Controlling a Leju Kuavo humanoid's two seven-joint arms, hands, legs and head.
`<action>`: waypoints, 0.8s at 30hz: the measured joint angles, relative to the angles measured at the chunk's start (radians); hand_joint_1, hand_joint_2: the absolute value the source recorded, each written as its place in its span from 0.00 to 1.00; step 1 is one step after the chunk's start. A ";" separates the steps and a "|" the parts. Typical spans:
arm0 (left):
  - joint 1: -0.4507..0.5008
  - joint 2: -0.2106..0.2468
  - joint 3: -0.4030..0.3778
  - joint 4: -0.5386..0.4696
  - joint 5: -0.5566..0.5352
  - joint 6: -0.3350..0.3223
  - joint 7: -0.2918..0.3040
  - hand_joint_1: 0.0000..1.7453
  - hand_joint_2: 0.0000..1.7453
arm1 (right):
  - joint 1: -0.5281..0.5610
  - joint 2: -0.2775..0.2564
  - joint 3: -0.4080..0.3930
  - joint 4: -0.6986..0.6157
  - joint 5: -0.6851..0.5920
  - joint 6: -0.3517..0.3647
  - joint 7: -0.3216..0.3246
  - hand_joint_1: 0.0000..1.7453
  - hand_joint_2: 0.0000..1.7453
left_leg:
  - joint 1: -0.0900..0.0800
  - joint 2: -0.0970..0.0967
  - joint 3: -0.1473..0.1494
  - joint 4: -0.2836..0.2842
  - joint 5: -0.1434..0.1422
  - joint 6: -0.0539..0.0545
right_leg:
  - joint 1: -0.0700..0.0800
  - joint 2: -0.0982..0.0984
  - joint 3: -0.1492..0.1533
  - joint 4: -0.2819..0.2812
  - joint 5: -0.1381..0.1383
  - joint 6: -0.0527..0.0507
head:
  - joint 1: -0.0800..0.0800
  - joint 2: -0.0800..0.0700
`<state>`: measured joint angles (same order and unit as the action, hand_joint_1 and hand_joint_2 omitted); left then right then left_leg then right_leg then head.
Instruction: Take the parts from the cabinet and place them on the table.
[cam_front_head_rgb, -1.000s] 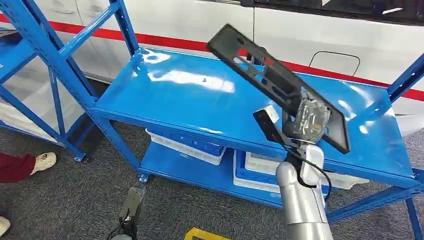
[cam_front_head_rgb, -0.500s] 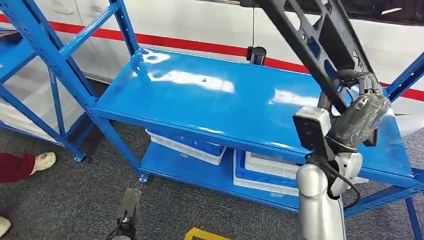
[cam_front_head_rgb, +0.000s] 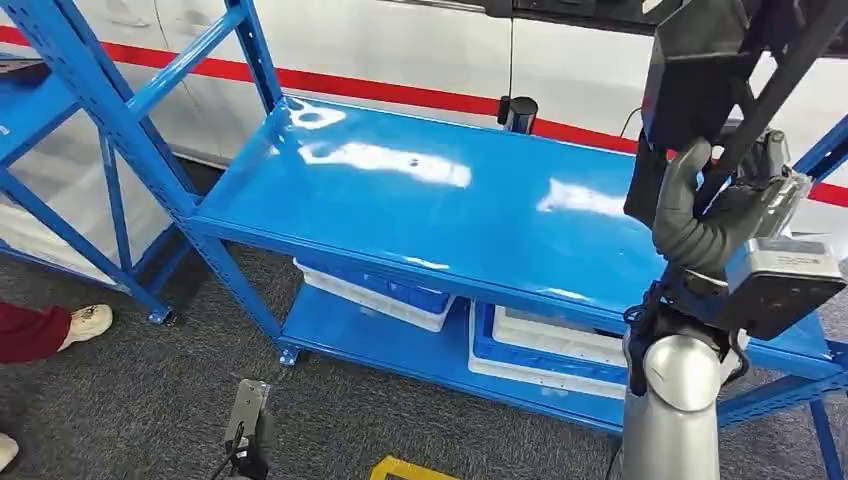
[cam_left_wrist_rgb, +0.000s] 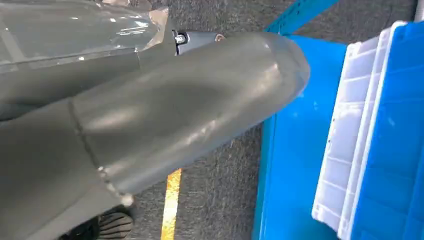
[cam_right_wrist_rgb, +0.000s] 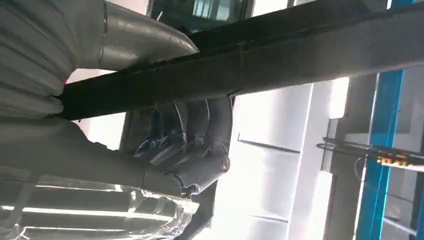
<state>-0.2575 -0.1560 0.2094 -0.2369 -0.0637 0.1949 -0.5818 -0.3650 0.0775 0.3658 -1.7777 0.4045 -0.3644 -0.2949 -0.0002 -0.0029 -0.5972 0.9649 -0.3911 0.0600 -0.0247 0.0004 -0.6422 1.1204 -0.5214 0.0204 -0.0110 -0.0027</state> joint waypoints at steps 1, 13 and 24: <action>0.001 -0.001 0.002 0.000 -0.003 0.007 0.003 0.00 0.00 | 0.000 -0.002 0.000 0.000 -0.020 0.011 0.000 1.00 1.00 | 0.000 0.000 -0.001 0.000 0.000 0.000 | -0.001 0.000 -0.035 0.079 -0.036 -0.005 | -0.001 0.000; 0.003 0.000 0.018 -0.006 -0.018 0.033 -0.002 0.00 0.00 | -0.087 0.000 -0.018 0.038 -0.083 0.049 0.063 1.00 1.00 | 0.010 -0.009 -0.057 0.060 -0.013 -0.054 | -0.019 0.009 0.068 -0.091 0.049 0.006 | -0.002 0.000; 0.005 0.009 0.026 -0.010 -0.007 0.019 -0.011 0.00 0.00 | -0.116 0.003 -0.027 0.101 -0.116 0.057 0.044 1.00 1.00 | 0.000 -0.001 0.061 0.054 -0.102 -0.042 | 0.001 0.000 0.015 -0.094 0.105 0.000 | -0.003 0.000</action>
<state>-0.2528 -0.1473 0.2350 -0.2472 -0.0702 0.2140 -0.5932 -0.4811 0.0809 0.3388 -1.6767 0.2884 -0.3075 -0.2510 -0.0005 -0.0041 -0.5364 1.0186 -0.4932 0.0181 -0.0234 0.0002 -0.6271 1.0261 -0.4166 0.0207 -0.0137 -0.0027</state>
